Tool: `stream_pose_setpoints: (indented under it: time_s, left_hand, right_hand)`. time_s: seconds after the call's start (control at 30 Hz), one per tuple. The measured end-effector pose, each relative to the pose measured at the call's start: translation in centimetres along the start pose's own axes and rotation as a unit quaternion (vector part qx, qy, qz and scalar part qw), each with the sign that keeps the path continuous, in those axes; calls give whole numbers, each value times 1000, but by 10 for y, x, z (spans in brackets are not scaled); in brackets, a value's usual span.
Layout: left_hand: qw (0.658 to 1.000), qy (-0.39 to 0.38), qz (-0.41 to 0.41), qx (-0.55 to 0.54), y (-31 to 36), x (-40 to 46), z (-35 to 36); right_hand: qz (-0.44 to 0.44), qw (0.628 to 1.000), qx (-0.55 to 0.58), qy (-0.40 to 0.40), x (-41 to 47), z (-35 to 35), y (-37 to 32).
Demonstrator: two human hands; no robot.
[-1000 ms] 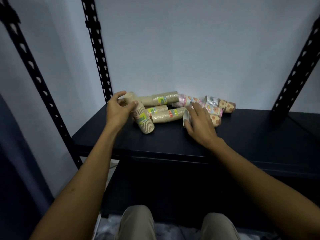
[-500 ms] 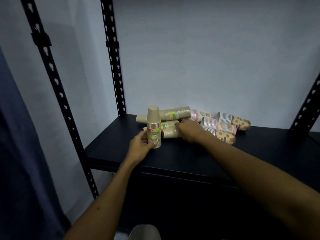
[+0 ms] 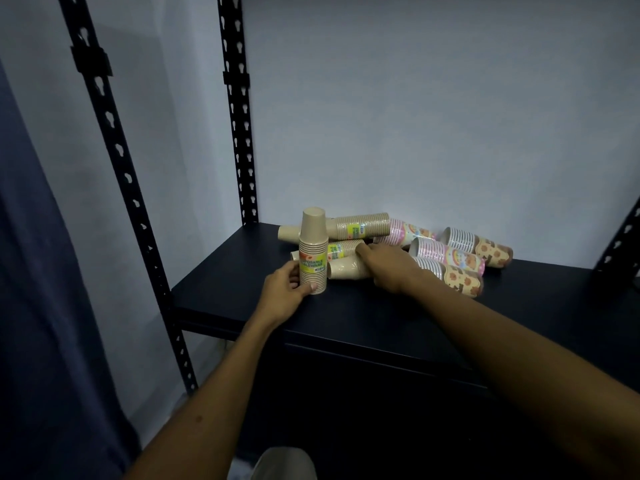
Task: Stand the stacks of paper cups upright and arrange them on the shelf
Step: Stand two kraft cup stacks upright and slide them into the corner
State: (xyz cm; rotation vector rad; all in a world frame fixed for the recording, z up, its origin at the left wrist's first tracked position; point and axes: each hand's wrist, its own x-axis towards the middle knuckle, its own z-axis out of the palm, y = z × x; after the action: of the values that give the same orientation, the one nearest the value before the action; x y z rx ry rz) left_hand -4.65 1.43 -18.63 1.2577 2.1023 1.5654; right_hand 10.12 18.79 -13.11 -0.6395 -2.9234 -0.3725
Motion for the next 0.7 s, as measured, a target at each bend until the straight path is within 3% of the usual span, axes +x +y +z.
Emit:
stream_pose_setpoints:
  time_s: [0.17,0.3,0.43,0.53,0.6,0.7]
  left_hand:
    - [1000,19,-9,-14,2,-1,0]
    - [998,46,-28,-30,-1,0,-2]
    - [998,45,-36,-29,-1,1,-2]
    - [998,40,-36,-26,-1,0,-2]
    - [998,41,-33,-25,-2,0,-2]
    - [999,39,-29,-20,-1,-1,-2]
  right_hand:
    - [-37,999,22,16,1,5,5]
    - [-32,984,161,66,2,-1,3]
    - [-8,912,377,162,0,-14,-8]
    - [68,838,512,179,-4,-14,-21]
    - [94,796,567,189,-7,-5,-28]
    - [118,765,600,201,-13,9,-38]
